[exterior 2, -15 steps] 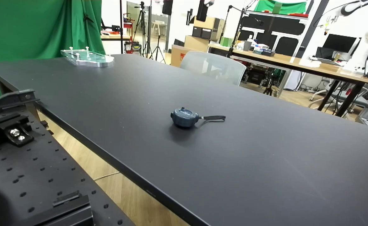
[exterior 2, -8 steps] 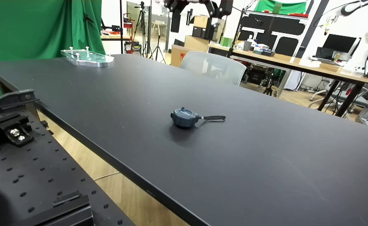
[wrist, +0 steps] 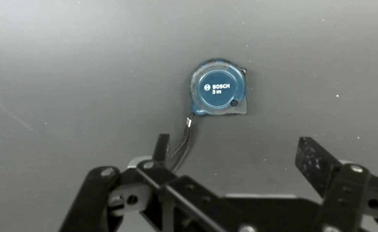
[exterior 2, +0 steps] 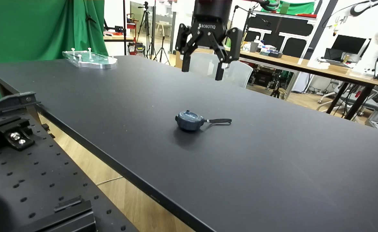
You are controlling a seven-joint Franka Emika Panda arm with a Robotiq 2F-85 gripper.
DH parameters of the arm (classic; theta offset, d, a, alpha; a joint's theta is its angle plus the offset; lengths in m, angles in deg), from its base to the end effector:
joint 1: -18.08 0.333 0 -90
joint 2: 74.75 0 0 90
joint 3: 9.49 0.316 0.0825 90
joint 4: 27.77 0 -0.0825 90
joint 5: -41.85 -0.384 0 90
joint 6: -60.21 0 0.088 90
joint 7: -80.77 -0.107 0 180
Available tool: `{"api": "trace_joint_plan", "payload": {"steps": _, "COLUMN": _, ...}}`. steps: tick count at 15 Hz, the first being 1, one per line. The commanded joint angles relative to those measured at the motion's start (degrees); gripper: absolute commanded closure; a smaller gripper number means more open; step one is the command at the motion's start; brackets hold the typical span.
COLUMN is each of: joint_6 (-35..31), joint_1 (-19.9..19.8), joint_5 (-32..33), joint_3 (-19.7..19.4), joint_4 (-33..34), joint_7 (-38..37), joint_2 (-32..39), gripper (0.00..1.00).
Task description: Move the measuring tape slightly to the left
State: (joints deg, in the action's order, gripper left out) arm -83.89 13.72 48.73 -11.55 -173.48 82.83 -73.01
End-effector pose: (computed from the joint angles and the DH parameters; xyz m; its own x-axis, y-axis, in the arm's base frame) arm 0.4470 -0.0493 0.2551 0.9977 0.0212 -0.0640 0.0252 -0.9977 0.0633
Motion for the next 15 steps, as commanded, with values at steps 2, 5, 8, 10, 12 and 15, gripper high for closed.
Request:
{"api": "trace_joint_plan", "payload": {"steps": 2, "joint_6": 0.6, "joint_1": 0.8, "joint_5": 1.0, "joint_3": -0.6, "joint_4": 3.8, "joint_7": -0.6, "joint_2": 7.2, "gripper": 0.00}}
{"api": "trace_joint_plan", "payload": {"steps": 5, "joint_6": 0.8, "joint_1": 1.0, "joint_5": 1.1, "joint_3": -0.7, "joint_4": 4.5, "joint_7": -0.3, "joint_2": 10.2, "gripper": 0.00}}
{"api": "trace_joint_plan", "payload": {"steps": 8, "joint_6": 0.8, "joint_1": 1.1, "joint_5": 1.3, "joint_3": -1.2, "joint_4": 4.3, "joint_7": -0.3, "joint_2": 12.0, "gripper": 0.00}}
{"api": "trace_joint_plan", "payload": {"steps": 10, "joint_6": 0.9, "joint_1": 0.9, "joint_5": 1.2, "joint_3": -1.5, "joint_4": 3.9, "joint_7": -0.1, "joint_2": 12.6, "gripper": 0.00}}
{"api": "trace_joint_plan", "payload": {"steps": 12, "joint_6": 0.7, "joint_1": 0.8, "joint_5": 1.0, "joint_3": -1.9, "joint_4": 3.6, "joint_7": 0.0, "joint_2": 13.0, "gripper": 0.00}}
{"api": "trace_joint_plan", "payload": {"steps": 15, "joint_6": 1.0, "joint_1": 0.5, "joint_5": 0.5, "joint_3": -2.4, "joint_4": 4.0, "joint_7": 0.4, "joint_2": 13.9, "gripper": 0.00}}
